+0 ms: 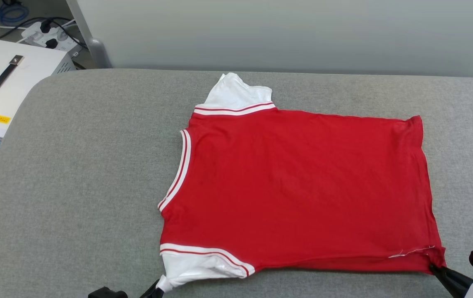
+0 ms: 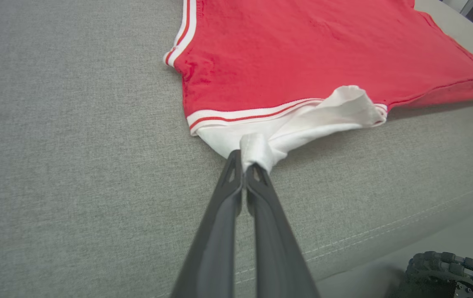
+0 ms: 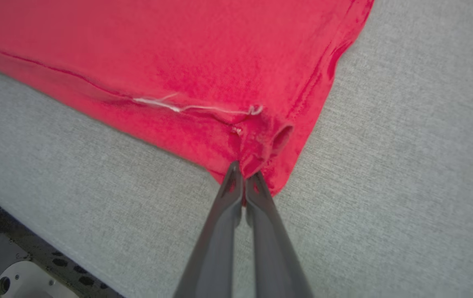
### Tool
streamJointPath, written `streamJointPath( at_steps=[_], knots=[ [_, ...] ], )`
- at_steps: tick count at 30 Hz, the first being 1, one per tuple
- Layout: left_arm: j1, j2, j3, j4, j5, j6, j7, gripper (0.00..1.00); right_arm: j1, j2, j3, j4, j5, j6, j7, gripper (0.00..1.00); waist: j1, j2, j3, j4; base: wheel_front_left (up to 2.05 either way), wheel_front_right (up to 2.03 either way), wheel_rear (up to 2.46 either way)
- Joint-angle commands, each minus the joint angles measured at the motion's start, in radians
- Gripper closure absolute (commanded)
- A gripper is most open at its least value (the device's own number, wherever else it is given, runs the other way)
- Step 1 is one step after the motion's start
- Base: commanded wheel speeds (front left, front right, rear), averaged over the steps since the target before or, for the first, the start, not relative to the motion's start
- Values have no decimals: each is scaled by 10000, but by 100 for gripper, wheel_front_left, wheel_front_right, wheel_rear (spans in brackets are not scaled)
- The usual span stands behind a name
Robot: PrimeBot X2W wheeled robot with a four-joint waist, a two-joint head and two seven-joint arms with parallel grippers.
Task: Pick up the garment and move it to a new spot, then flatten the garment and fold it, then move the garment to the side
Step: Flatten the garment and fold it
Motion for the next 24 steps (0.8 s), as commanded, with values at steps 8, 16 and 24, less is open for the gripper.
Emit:
streamJointPath(
  at_steps=[8, 16, 24],
  knots=[
    [-1376, 181, -146, 51, 993, -232, 98, 100, 154, 584, -1386, -931, -378, -7, 651, 100, 1, 0, 270, -55, 0, 0, 0],
    [-3377, 310, 26, 671, 1320, -1046, 266, 100, -526, 1092, -2202, -1533, -600, -7, 980, 100, 1, 0, 937, -365, 0, 0, 0],
    [-5224, 134, 143, 1871, 1553, -1688, 182, 100, -1433, 1381, -2532, -1498, -577, -7, 1123, 100, 1, 0, 1976, -715, 0, 0, 0]
  ],
)
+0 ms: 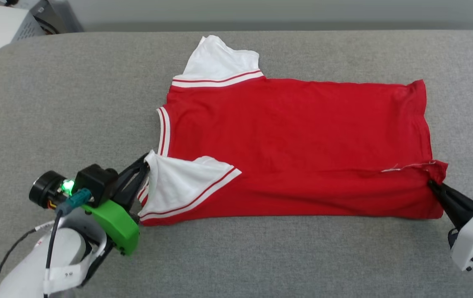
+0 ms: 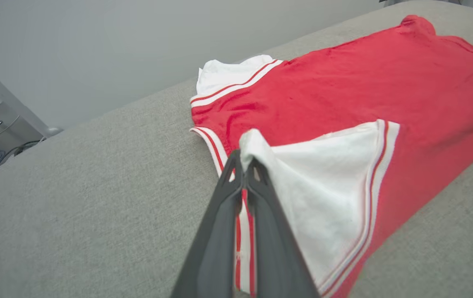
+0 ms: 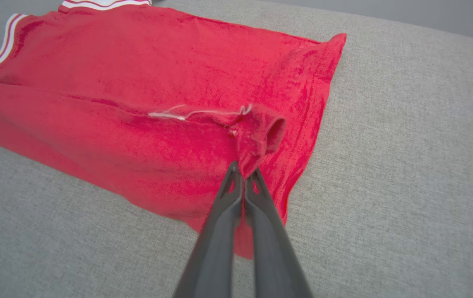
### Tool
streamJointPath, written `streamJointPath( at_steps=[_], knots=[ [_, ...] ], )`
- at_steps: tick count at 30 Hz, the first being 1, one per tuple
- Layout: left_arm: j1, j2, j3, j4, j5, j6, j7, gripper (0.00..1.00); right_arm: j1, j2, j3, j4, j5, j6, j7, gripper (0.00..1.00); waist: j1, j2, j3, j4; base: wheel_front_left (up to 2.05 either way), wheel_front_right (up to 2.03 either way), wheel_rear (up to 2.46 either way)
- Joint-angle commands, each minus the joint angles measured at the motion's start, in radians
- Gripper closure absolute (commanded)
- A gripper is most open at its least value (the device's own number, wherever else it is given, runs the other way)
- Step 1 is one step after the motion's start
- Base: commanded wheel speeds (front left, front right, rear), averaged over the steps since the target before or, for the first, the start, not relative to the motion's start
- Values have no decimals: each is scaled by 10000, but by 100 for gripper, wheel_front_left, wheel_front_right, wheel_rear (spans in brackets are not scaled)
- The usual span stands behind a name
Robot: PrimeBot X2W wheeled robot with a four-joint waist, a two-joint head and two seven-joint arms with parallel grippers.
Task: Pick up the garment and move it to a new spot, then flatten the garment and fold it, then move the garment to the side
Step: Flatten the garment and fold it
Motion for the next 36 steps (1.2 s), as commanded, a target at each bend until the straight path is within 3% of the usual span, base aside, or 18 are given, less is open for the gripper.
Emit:
streamJointPath(
  at_steps=[1, 10, 22, 23, 24, 25, 32, 36],
  knots=[
    [-435, -56, 21, 288, 101, -136, -26, 100, -314, 47, -35, 59, -25, -7, 31, 100, 1, 0, 602, -288, 0, 0, 0],
    [-2103, -461, -451, 2633, 293, -699, -389, 100, -1726, 195, 520, 972, -123, -7, 283, 100, 1, 0, 1468, -520, 0, 0, 0],
    [-2580, -1086, -1504, 4874, -197, -845, -798, 100, -2334, 369, 1352, 2097, -176, -7, 117, 100, 1, 0, 1380, -492, 0, 0, 0],
    [-2600, -1120, -1556, 4969, -304, -846, -843, 87, -2300, 399, 1300, 2076, -126, -7, 58, 86, 1, 0, 1297, -469, 0, 0, 0],
    [-2626, -1131, -1585, 5024, -377, -847, -871, 43, -2262, 396, 1239, 2045, -128, -7, 7, 56, 1, 0, 1221, -442, 0, 0, 0],
    [-2684, -1110, -1596, 5058, -386, -848, -914, 0, -2193, 384, 1152, 1989, -142, -7, -30, 0, 1, 0, 1123, -410, 0, 0, 0],
    [-2735, -736, -1285, 4666, -597, -713, -964, 0, -1083, 399, -107, 943, -378, -7, -178, 0, 1, 0, 180, -146, 0, 0, 0],
    [-2821, -488, -1218, 4021, -966, -739, -230, 0, -598, 480, -682, 337, -580, -7, 46, 0, 1, 0, -67, -22, 0, 0, 0]
  ],
)
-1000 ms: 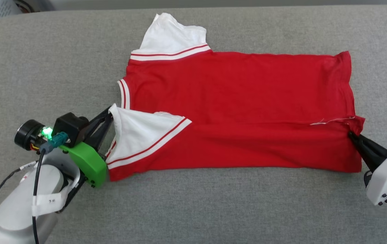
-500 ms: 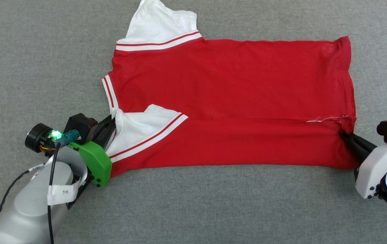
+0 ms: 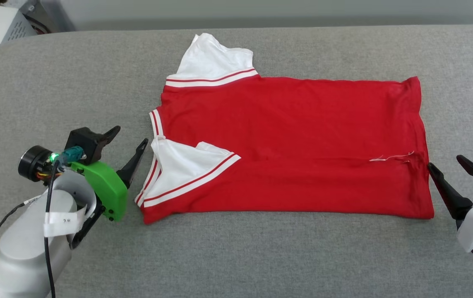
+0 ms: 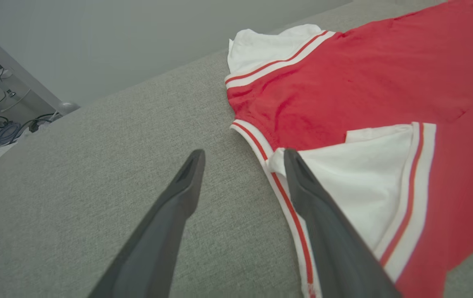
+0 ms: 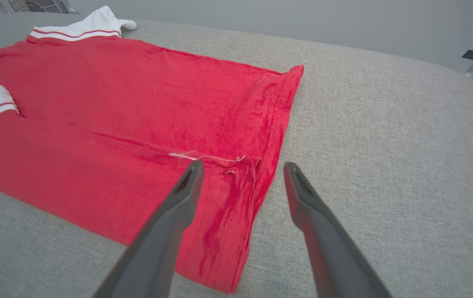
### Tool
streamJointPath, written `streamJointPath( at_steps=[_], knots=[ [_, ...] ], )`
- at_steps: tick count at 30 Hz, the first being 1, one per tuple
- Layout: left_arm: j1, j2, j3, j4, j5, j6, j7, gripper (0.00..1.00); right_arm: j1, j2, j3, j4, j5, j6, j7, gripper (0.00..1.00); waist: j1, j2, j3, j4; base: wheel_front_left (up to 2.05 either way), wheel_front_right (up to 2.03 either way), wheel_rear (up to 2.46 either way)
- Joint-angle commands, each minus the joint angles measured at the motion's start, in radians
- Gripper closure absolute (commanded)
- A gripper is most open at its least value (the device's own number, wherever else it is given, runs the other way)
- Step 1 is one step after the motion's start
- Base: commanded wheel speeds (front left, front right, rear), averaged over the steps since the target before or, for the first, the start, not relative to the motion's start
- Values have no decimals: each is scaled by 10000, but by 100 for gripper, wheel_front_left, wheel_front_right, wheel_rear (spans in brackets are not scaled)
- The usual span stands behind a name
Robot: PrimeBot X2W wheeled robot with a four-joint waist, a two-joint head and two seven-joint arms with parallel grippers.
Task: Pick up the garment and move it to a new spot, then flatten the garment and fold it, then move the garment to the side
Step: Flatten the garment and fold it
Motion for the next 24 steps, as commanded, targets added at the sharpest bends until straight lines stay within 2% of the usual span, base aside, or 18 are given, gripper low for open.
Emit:
streamJointPath(
  at_steps=[1, 4, 9, 16, 19, 24],
  knots=[
    [-200, 160, 28, -259, -226, -5, 358, 0, 175, 90, -169, -189, -105, -6, 119, 0, 0, 0, -255, 191, 0, 0, 0],
    [-366, 400, -127, -928, -701, -52, 1539, 0, 383, 222, -432, -496, -252, -6, 363, 0, 0, 0, -339, 279, 0, 0, 0],
    [-759, 761, -489, -1997, -1946, -93, 4126, 0, 536, 410, -637, -738, -419, -6, 602, 0, 0, 0, -378, 392, 0, 0, 0],
    [-933, 1047, -935, -2590, -3601, -100, 7221, 0, 370, 548, -600, -767, -449, -6, 740, 0, 0, 0, -279, 326, 0, 0, 0],
    [-905, 1114, -1102, -2648, -3904, -101, 7898, 0, 244, 566, -528, -693, -406, -6, 738, 0, 0, 0, -183, 236, 0, 0, 0],
    [-761, 1113, -1381, -2392, -4016, -98, 8385, 0, -32, 608, -302, -503, -326, -6, 698, 0, 0, 0, 85, 20, 0, 0, 0]
  ],
)
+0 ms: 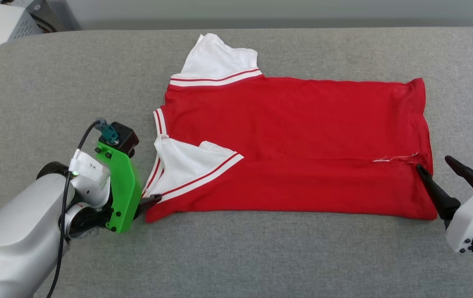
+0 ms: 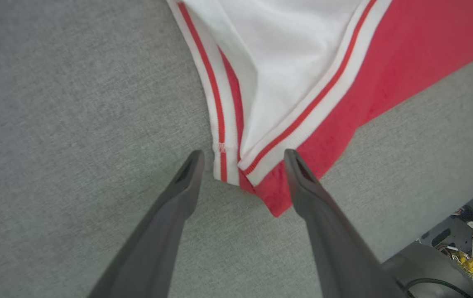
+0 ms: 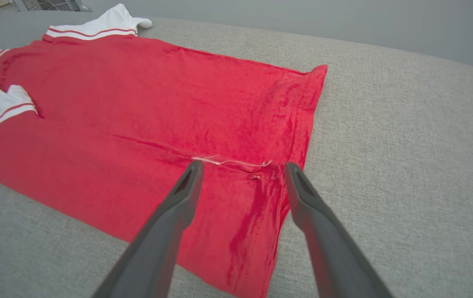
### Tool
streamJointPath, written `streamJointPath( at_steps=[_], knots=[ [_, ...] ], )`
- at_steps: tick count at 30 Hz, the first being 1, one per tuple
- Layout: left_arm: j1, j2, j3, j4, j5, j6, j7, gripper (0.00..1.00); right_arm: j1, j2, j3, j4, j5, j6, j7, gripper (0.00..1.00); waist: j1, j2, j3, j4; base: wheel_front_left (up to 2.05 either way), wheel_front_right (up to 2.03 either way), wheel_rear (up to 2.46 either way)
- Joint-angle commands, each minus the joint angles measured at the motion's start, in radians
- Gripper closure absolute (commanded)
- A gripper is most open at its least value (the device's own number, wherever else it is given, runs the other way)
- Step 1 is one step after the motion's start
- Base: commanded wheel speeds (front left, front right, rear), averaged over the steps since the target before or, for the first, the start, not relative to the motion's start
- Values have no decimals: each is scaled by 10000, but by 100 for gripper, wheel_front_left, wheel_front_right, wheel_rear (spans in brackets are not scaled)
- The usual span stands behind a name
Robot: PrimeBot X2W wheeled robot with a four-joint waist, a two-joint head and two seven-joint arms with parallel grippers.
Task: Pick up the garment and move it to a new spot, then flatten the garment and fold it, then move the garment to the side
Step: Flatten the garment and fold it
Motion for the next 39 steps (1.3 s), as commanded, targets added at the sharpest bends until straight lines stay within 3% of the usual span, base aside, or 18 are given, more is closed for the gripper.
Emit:
streamJointPath(
  at_steps=[1, 7, 9, 10, 14, 19, 22, 28, 33, 39],
  knots=[
    [36, 8, -89, 146, 22, -22, 49, 0, -226, 24, 58, 73, 65, -6, -39, 0, 0, 0, 172, -142, 0, 0, 0],
    [226, -184, -433, 775, 13, -24, 150, 0, -553, 25, 351, 291, 131, -6, -142, 0, 0, 0, 540, -378, 0, 0, 0],
    [327, -174, -978, 878, 134, -26, 211, 0, -735, -28, 472, 411, 185, -6, -213, 0, 0, 0, 685, -494, 0, 0, 0],
    [342, -169, -1067, 880, 111, -26, 120, 100, -769, -54, 478, 442, 203, -6, -231, 0, 0, 0, 694, -508, 0, 0, 0],
    [195, 43, -1194, 745, -72, -27, -642, 100, -1008, -471, 495, 387, 157, -6, -104, 0, 0, 0, 514, -498, 0, 0, 0],
    [-222, 534, -1302, 197, -23, -28, -1393, 100, -1555, -1642, 785, -166, 482, -6, 958, 0, 0, 0, 282, -351, 0, 0, 0],
    [-367, 754, -1356, -87, 47, -28, -1614, 100, -1839, -2317, 991, -587, 946, -6, 1724, 0, 0, 0, 268, -298, 0, 0, 0],
    [-568, 881, -1567, -492, 242, -28, -1734, 100, -2126, -3075, 1290, -628, 1926, -6, 3790, 0, 0, 0, 415, -156, 0, 0, 0],
    [-775, 737, -1738, -598, 479, -28, -1887, 100, -2028, -3016, 1554, -297, 2294, -6, 4689, 0, 0, 0, 664, 28, 0, 0, 0],
    [-1001, 664, -1903, -605, 627, -28, -2076, 100, -1758, -2359, 1987, 376, 2279, -6, 4597, 0, 0, 0, 969, 151, 0, 0, 0]
  ],
)
